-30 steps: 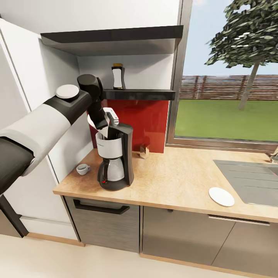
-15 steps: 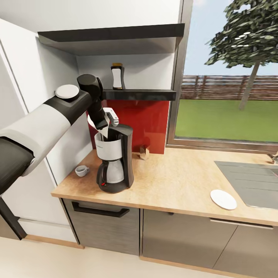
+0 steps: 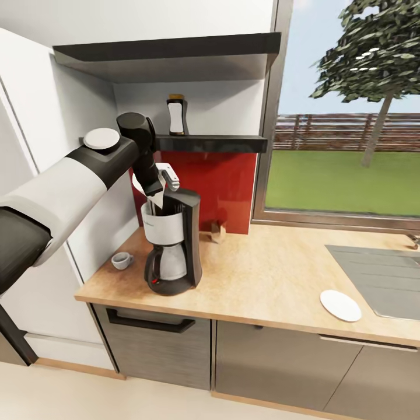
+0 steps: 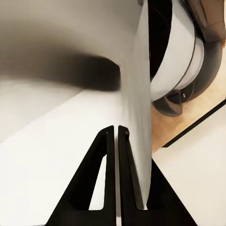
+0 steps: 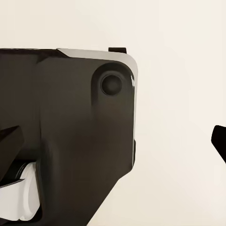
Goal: Set up a coffee station on the kitchen countertop: keep the coffee maker on the countertop, move the bottle of coffee from the kitchen shelf to the counter next to the coffee maker, place a paper coffee filter on top of the coffee maker, put the saucer next to the coffee maker with the coffee cup on the saucer, and place the electric kettle next to the coffee maker.
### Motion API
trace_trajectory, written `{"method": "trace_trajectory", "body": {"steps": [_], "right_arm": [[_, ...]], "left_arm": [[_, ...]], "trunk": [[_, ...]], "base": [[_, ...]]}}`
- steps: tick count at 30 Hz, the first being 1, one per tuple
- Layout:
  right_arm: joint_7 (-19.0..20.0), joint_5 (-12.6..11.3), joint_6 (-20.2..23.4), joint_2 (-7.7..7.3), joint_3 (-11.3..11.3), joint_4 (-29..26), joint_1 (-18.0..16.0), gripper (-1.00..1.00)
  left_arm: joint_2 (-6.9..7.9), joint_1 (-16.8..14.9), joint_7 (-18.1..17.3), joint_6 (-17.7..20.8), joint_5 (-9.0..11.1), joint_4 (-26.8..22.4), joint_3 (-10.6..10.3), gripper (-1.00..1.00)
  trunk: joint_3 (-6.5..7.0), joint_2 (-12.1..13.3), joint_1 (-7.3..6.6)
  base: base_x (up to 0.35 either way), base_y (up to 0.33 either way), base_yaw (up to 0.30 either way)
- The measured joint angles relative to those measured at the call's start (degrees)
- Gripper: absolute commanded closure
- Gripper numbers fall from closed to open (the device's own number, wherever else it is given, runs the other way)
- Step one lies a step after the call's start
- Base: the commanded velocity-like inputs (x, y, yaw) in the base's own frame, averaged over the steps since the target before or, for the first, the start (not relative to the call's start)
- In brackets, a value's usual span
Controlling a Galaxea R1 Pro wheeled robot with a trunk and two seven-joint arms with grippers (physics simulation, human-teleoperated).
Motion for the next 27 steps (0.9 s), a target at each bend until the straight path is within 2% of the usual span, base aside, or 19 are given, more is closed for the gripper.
{"method": "trace_trajectory", "body": {"steps": [17, 27], "right_arm": [[0.0, 0.0, 0.0, 0.0, 0.02, 0.0, 0.0, -1.0], [0.0, 0.0, 0.0, 0.0, 0.01, 0.0, 0.0, -1.0]], "left_arm": [[0.04, 0.14, -0.08, -0.17, -0.18, 0.05, 0.03, 1.0], [0.11, 1.91, 0.01, -0.41, -0.43, 0.01, -0.05, 1.0]], "trunk": [[0.0, 0.0, 0.01], [0.0, -0.01, 0.0]], "base": [[0.008, 0.0, 0.0], [0.057, 0.029, 0.0]]}}
